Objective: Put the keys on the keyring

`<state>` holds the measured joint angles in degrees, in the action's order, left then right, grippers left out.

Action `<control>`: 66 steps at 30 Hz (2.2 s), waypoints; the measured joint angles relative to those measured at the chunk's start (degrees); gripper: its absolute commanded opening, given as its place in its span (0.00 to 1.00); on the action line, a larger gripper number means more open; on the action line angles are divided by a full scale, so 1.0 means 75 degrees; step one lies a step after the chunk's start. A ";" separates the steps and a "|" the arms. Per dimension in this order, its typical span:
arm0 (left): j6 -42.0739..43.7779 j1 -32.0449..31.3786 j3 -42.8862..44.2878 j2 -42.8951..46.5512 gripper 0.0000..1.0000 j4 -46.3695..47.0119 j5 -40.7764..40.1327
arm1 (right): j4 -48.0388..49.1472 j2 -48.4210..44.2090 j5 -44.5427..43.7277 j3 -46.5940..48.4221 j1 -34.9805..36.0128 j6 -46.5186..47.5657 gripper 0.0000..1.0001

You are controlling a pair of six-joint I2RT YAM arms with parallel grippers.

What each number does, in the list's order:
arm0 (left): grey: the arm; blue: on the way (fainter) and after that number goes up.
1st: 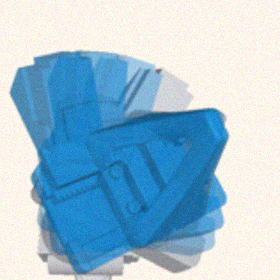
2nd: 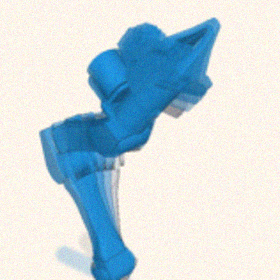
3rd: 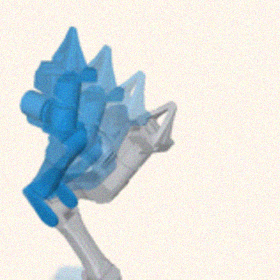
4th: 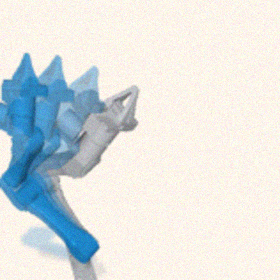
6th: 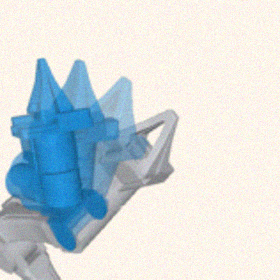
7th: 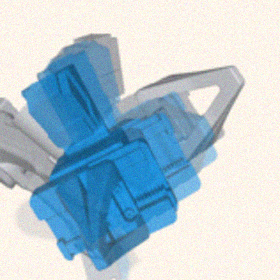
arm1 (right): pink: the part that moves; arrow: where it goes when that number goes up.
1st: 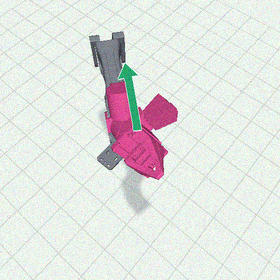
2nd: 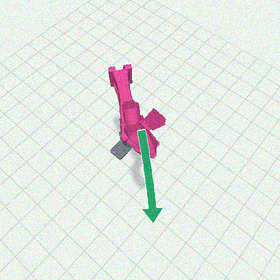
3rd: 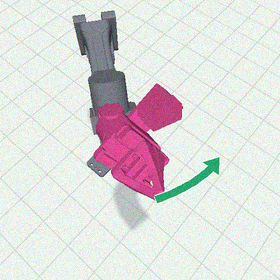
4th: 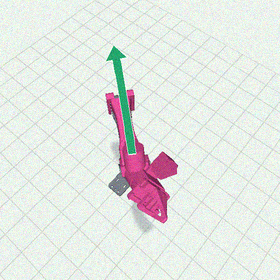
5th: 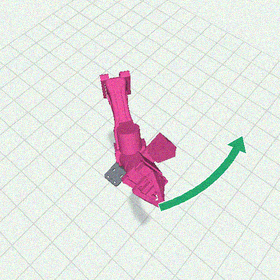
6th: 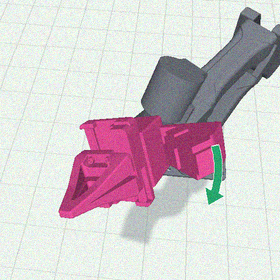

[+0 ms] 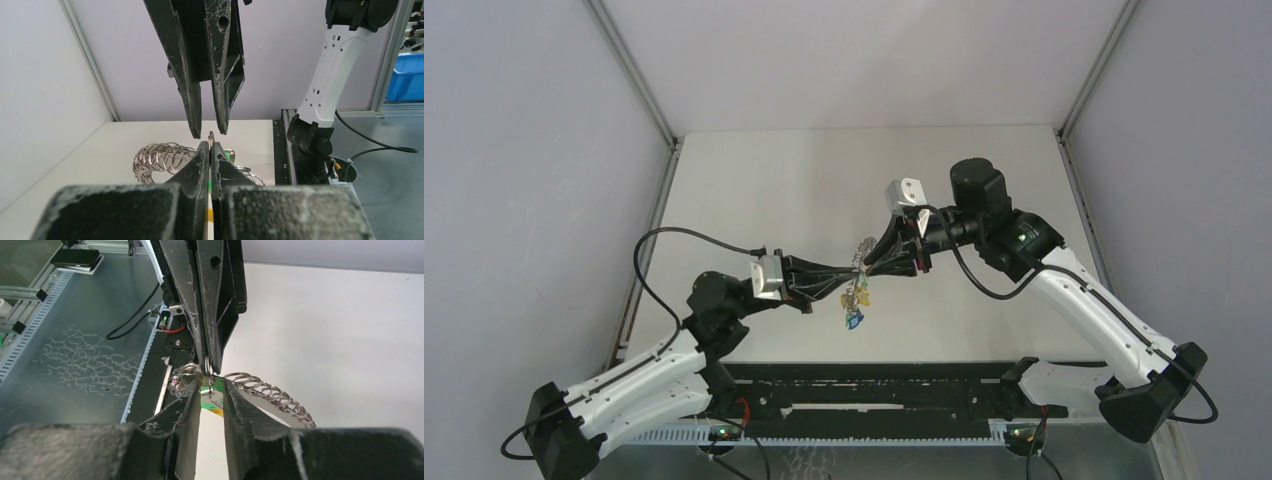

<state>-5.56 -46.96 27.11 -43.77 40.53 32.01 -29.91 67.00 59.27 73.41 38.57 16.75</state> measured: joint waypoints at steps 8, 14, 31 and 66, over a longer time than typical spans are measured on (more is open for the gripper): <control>0.0000 0.0000 0.0000 0.0000 0.00 0.0000 -0.0003 | -0.0172 0.0090 0.0047 0.0000 0.0015 0.0096 0.16; 0.0000 0.0000 0.0000 -0.0017 0.00 -0.0003 -0.0003 | -0.0169 0.0122 0.0108 0.0000 0.0041 0.0140 0.00; -0.0061 0.0000 0.0000 -0.0009 0.00 0.0248 -0.0032 | -0.0166 0.0189 0.0300 0.0000 0.0003 -0.0015 0.00; -0.0079 0.0000 0.0000 0.0259 0.00 0.0801 -0.0242 | -0.0417 -0.0090 0.0026 0.0000 -0.0076 -0.0006 0.27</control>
<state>-6.15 -46.96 27.11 -41.82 46.54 30.20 -33.04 66.32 59.46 73.41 38.00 16.71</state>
